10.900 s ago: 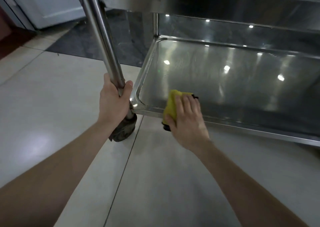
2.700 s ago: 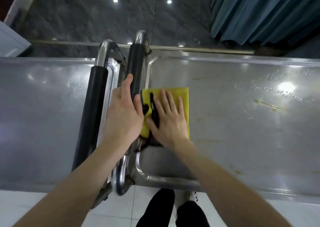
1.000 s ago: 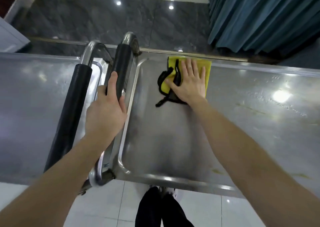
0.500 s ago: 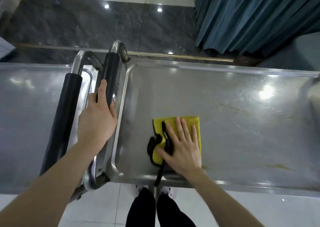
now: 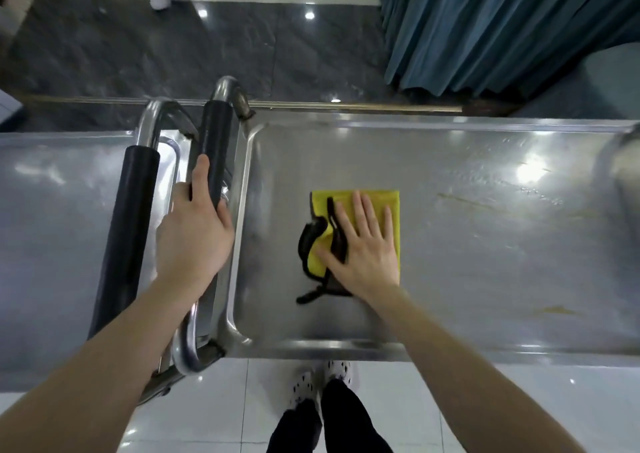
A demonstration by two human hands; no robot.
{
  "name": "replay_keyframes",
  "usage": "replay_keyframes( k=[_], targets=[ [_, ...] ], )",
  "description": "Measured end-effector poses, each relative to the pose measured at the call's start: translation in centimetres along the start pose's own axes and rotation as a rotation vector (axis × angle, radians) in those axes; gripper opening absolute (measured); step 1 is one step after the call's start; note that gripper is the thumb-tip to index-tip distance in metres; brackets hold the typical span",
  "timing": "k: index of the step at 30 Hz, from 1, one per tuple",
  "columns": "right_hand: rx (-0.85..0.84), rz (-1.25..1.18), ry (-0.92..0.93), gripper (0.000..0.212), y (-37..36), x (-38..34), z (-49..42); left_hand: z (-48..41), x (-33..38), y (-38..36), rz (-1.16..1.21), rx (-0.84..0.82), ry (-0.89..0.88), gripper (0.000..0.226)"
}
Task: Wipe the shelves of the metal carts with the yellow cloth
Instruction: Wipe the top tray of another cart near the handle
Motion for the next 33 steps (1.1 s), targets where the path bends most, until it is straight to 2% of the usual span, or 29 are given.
replay_keyframes(
  k=[3,6,8,10,13,16,19,22,25,27,29,31,33],
  targets=[
    [-0.102,-0.026,0.050,0.087,-1.3,-2.5,11.5,0.1,0.2,0.2,0.022,-0.011,-0.001,0.069],
    [-0.127,-0.010,0.061,0.088,-1.6,-1.4,12.7,0.1,0.3,0.3,0.011,-0.012,-0.001,0.068],
    [-0.080,0.010,0.065,0.090,-0.9,0.1,7.7,0.1,0.4,0.1,0.008,-0.018,0.000,0.068],
    [-0.040,-0.002,-0.010,0.092,0.3,2.5,-0.7,-0.1,0.2,0.0,0.003,-0.012,-0.003,0.068],
    [-0.071,-0.009,-0.128,0.096,2.4,6.0,-13.6,-0.3,0.0,-0.4,-0.030,0.014,-0.029,0.069],
    [-0.063,0.032,-0.162,0.098,3.2,7.3,-18.8,-0.3,-0.2,-0.4,-0.045,0.032,-0.044,0.070],
    [-0.020,0.016,-0.134,0.095,2.6,6.1,-14.3,-0.3,0.1,-0.1,-0.044,0.040,-0.071,0.070],
    [0.009,0.007,-0.088,0.090,1.2,4.1,-2.9,-0.4,0.4,0.1,-0.056,0.047,-0.085,0.070],
    [-0.042,0.049,-0.017,0.089,-0.2,2.6,9.1,-0.2,1.9,0.5,-0.323,0.124,-0.207,0.081],
    [-0.068,0.049,-0.037,0.088,-0.9,3.3,14.3,0.7,4.8,-1.4,-0.428,0.028,-0.400,0.106],
    [-0.062,0.035,-0.077,0.086,-1.0,5.0,16.1,2.4,8.7,-5.5,-0.441,-0.231,-0.512,0.134],
    [-0.084,0.025,-0.086,0.088,-1.0,6.3,16.3,4.2,12.3,-9.7,-0.409,-0.465,-0.478,0.153],
    [-0.086,0.028,-0.080,0.091,-0.7,7.7,15.1,5.0,14.9,-12.9,-0.402,-0.579,-0.416,0.165]
  ],
)
Point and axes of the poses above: each hand's wrist, its own z-axis away from the middle knuckle, its own y-axis out of the back of the hand, x = y × z, the point moved 7 cm from there along -z, towards the middle knuckle, and after that the axes turned 3 degrees about -x, right-handed, at the moved point
